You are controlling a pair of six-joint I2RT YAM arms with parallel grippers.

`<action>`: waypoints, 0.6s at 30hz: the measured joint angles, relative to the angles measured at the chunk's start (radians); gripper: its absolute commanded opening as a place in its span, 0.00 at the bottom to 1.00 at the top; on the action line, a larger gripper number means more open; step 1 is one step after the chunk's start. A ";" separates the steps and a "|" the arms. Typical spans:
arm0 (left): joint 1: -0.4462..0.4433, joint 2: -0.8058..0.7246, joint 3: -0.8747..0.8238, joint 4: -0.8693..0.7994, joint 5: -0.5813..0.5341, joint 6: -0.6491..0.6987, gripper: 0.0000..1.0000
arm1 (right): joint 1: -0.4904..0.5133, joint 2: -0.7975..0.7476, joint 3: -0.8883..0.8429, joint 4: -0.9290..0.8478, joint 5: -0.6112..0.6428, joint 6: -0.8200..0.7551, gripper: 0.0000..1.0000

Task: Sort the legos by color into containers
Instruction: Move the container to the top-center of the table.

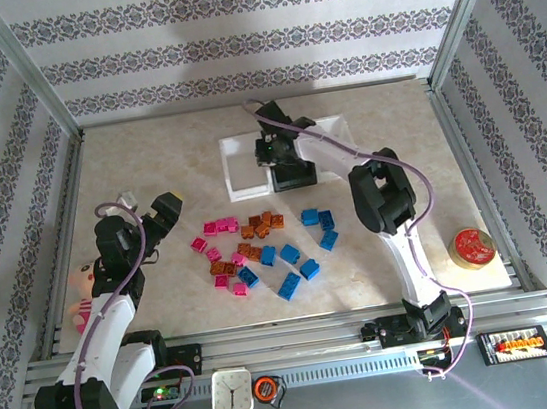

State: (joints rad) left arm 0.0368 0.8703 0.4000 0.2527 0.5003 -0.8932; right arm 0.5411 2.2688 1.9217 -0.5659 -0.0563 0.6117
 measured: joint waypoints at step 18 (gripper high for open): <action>-0.025 0.000 0.003 -0.111 -0.004 0.054 0.89 | 0.084 0.039 0.059 0.013 0.042 0.069 0.61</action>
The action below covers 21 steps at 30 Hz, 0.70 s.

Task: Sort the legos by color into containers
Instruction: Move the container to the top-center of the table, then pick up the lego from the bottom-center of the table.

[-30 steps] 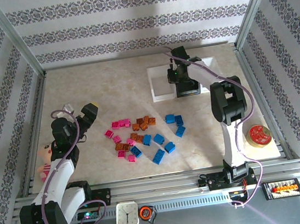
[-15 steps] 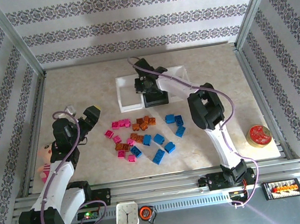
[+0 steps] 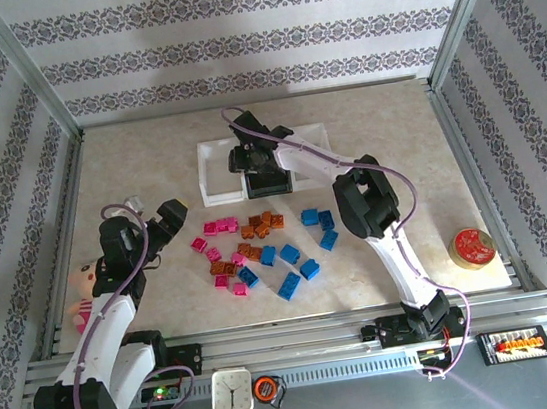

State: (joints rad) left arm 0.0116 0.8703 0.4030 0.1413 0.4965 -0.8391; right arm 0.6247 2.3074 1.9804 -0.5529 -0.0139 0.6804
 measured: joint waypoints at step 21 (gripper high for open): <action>-0.111 -0.002 0.014 -0.045 0.020 0.039 1.00 | 0.177 -0.709 -0.938 0.039 -0.039 -0.373 0.69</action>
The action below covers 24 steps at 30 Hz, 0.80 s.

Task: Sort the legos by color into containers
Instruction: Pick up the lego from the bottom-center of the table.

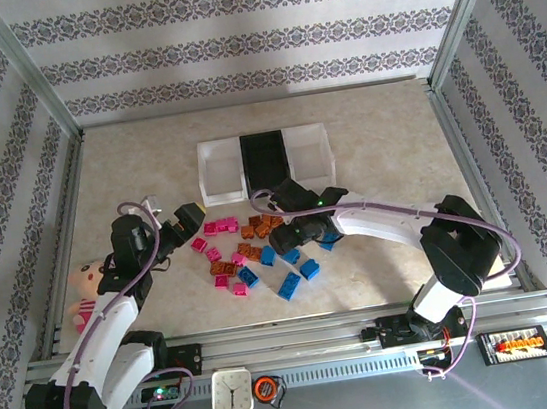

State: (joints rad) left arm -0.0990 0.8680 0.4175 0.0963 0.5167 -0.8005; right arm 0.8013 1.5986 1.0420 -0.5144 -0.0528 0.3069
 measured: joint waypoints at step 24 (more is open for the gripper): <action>0.000 -0.048 -0.019 -0.063 0.004 0.001 1.00 | 0.034 0.171 0.029 -0.042 -0.045 -0.134 0.38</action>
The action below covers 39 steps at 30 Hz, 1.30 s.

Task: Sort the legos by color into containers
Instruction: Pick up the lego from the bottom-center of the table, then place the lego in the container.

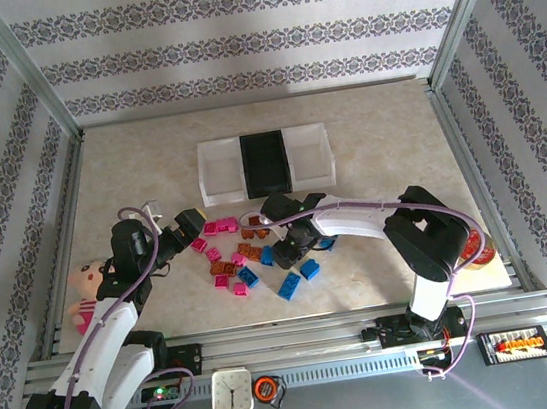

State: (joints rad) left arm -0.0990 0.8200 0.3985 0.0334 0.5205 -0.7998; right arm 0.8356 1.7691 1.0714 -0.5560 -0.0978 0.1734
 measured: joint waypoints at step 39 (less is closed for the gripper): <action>-0.011 0.012 0.000 -0.209 -0.208 0.042 0.75 | -0.419 0.292 0.588 0.062 0.250 0.203 0.57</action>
State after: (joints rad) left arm -0.1101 0.8322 0.3985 -0.1757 0.3122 -0.7574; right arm 0.4168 2.0609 1.6596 -0.4938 0.1524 0.3763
